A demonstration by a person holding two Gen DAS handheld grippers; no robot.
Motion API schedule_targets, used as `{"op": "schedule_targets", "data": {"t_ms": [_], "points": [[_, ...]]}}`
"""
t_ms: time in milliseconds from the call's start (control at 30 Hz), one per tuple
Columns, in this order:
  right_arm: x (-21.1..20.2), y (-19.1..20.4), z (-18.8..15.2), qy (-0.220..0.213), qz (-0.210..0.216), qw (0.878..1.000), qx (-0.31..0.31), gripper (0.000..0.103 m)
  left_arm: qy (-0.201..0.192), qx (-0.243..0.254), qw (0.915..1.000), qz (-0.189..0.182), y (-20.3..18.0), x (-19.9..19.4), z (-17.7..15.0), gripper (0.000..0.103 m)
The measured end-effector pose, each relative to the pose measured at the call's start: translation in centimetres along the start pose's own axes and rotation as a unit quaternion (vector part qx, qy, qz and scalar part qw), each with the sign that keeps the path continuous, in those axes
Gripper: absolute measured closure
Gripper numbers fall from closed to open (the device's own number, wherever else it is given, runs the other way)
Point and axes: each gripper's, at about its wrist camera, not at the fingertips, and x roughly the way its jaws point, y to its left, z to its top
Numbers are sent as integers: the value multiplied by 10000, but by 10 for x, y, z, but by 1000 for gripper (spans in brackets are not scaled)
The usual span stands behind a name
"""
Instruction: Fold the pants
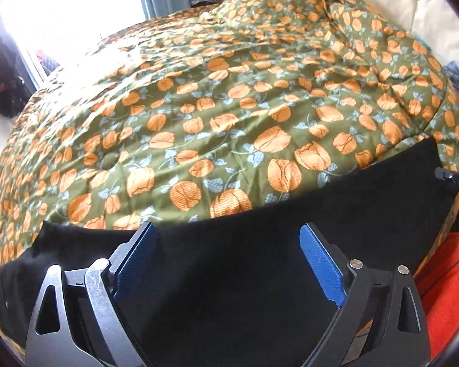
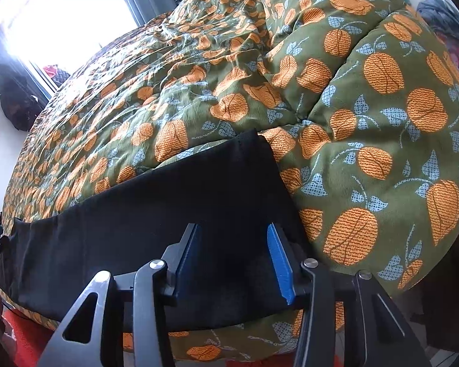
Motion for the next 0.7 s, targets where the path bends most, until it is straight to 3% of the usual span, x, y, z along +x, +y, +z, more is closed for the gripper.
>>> {"op": "schedule_targets", "data": {"t_ms": [133, 233, 333, 433, 500, 567, 700], "points": [[-4, -4, -1, -71, 118, 9999, 104, 57, 726, 351, 9963, 298, -29, 39, -29, 23], [-6, -5, -3, -111, 132, 9998, 55, 57, 425, 632, 9965, 351, -53, 15, -68, 22], [-11, -10, -3, -190, 308, 9992, 172, 57, 454, 792, 9956, 228, -68, 1, -88, 22], [-34, -33, 2, -610, 818, 9919, 750, 57, 579, 549, 9968, 47, -62, 0, -87, 20], [-53, -54, 6, -815, 1009, 9842, 1206, 45, 718, 246, 9970, -137, -52, 4, -83, 18], [-63, -73, 9, -716, 1116, 9789, 1557, 38, 728, 112, 9970, -227, -49, 3, -84, 18], [-60, -83, -7, 35, 1484, 9695, 1950, 38, 647, 119, 9976, -211, -51, 5, -88, 16]]}}
